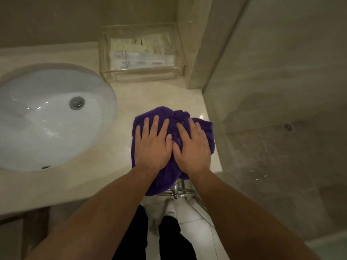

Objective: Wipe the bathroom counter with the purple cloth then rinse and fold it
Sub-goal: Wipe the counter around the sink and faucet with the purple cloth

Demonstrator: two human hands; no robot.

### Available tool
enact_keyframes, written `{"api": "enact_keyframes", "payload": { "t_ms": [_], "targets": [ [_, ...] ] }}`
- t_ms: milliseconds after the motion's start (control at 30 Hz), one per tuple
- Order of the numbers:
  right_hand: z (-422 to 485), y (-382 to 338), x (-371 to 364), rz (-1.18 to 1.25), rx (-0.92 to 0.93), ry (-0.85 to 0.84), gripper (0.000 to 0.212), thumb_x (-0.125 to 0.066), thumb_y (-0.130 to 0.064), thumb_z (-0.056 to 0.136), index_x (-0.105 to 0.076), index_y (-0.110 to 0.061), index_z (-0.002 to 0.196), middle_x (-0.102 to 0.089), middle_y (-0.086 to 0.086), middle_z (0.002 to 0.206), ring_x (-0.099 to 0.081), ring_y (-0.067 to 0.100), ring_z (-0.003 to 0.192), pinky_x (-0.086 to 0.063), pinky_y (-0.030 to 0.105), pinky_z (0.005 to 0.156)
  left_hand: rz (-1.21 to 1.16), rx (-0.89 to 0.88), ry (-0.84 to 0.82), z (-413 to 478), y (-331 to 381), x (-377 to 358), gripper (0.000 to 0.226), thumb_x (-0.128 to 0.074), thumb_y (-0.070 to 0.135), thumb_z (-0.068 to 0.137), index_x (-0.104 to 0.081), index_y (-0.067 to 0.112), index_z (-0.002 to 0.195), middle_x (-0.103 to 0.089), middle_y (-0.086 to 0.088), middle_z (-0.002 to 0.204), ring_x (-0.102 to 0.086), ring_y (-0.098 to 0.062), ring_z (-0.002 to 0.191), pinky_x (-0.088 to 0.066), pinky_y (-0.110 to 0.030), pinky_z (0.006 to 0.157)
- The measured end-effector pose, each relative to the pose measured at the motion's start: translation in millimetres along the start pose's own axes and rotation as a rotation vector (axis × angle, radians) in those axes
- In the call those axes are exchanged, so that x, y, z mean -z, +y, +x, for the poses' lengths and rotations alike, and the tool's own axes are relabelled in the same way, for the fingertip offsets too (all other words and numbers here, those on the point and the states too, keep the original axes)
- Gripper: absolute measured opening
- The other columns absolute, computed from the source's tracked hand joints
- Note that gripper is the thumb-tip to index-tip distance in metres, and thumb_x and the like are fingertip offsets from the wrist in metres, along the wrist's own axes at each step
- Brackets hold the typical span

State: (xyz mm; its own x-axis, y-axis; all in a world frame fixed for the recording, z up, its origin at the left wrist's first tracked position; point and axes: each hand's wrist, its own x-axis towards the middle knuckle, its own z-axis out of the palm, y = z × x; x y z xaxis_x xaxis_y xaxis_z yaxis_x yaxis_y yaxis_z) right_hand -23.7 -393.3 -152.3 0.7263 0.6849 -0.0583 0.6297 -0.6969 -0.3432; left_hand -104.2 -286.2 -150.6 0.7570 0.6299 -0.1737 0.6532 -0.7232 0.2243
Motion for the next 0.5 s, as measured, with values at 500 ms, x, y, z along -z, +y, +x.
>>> {"api": "enact_keyframes", "payload": {
  "t_ms": [500],
  "targets": [
    [-43.1, 22.0, 4.4, 0.032, -0.073, 0.036, 0.059, -0.037, -0.050, 0.095, -0.046, -0.024, 0.147, -0.031, 0.009, 0.161, -0.023, 0.030, 0.150, -0.018, 0.044, 0.121, 0.023, -0.046, -0.047, -32.0, 22.3, -11.4, 0.061, -0.007, 0.048, 0.100, -0.017, 0.030, 0.157, -0.012, -0.004, 0.166, -0.005, -0.028, 0.153, -0.003, -0.048, 0.124]
  ]
}}
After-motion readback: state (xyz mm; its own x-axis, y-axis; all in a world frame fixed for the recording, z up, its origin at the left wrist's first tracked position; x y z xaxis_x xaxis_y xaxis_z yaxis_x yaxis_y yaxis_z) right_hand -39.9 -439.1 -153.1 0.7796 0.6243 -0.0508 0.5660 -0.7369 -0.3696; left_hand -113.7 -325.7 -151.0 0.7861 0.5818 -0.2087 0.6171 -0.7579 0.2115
